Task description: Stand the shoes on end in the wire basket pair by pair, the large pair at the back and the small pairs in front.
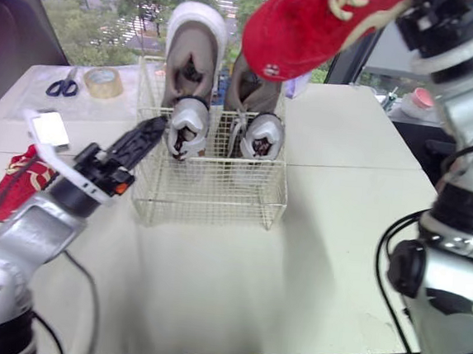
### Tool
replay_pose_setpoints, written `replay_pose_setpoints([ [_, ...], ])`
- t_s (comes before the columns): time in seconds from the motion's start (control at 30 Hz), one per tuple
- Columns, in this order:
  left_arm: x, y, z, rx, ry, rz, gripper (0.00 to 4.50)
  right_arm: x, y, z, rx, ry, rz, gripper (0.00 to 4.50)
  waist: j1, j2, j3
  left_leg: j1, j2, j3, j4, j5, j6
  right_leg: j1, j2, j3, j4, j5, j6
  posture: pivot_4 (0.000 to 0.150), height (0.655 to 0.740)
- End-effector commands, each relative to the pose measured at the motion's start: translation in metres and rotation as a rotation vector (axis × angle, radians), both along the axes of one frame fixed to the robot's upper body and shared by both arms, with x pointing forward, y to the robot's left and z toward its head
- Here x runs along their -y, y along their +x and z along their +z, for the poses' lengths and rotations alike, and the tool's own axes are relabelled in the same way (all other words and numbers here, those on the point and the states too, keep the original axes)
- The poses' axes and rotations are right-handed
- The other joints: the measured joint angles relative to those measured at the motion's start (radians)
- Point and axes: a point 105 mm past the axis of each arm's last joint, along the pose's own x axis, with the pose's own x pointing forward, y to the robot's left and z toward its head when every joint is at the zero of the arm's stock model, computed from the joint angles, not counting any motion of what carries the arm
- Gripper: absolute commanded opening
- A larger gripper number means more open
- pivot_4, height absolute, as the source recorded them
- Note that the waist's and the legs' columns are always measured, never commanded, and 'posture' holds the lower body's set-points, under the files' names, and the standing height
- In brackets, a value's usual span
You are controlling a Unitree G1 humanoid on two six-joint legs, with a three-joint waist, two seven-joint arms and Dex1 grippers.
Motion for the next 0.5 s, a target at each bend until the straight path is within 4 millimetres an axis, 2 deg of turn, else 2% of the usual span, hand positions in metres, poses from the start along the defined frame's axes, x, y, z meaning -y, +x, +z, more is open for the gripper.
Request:
replay_pose_setpoints([
  [0.03, -0.004, -0.012, 0.009, 0.026, -0.013, 0.017, 4.43, -0.015, -0.010, -0.003, 0.086, -0.126, 0.087, 1.47, -0.006, 0.001, 0.000, 0.000, 0.000, 0.001, 0.000, 0.000, 0.000, 0.000, 0.000, 0.000, 0.000, 0.000, 0.000, 0.150, 0.7400],
  [0.1, -0.018, -0.018, 0.002, -0.008, 0.009, 0.066, 4.43, -0.035, -0.013, -0.033, 0.159, -0.335, 0.141, 1.47, -0.006, 0.001, 0.000, 0.000, 0.001, 0.001, -0.001, 0.000, 0.000, -0.001, 0.000, 0.000, 0.000, 0.000, 0.000, 0.150, 0.7400],
  [0.17, -0.026, -0.022, 0.000, -0.025, 0.031, 0.100, 4.43, -0.045, -0.010, -0.058, 0.222, -0.478, 0.153, 1.47, -0.002, 0.001, 0.000, 0.000, 0.002, 0.001, -0.002, 0.000, 0.000, -0.002, 0.001, 0.000, 0.000, 0.000, 0.000, 0.150, 0.7400],
  [0.3, -0.035, -0.027, 0.004, -0.027, 0.033, 0.112, 4.43, -0.050, -0.002, -0.086, 0.274, -0.615, 0.137, 1.47, 0.008, 0.001, 0.001, -0.002, 0.001, 0.001, -0.002, 0.000, -0.001, -0.003, 0.000, -0.001, -0.001, 0.000, -0.001, 0.150, 0.7400],
  [0.43, -0.049, -0.029, 0.009, -0.038, 0.003, 0.131, 4.43, -0.044, 0.014, -0.110, 0.292, -0.673, 0.087, 1.47, 0.004, 0.001, 0.000, -0.002, -0.001, 0.002, -0.001, -0.001, 0.000, -0.002, -0.003, 0.000, -0.003, 0.000, -0.001, 0.150, 0.7400],
  [0.5, -0.051, -0.030, 0.009, -0.044, 0.007, 0.131, 4.43, -0.045, 0.018, -0.116, 0.313, -0.695, 0.069, 1.47, 0.003, 0.001, 0.001, -0.002, -0.001, 0.003, -0.001, -0.001, 0.000, -0.002, -0.003, 0.000, -0.004, 0.000, -0.001, 0.150, 0.7400],
])
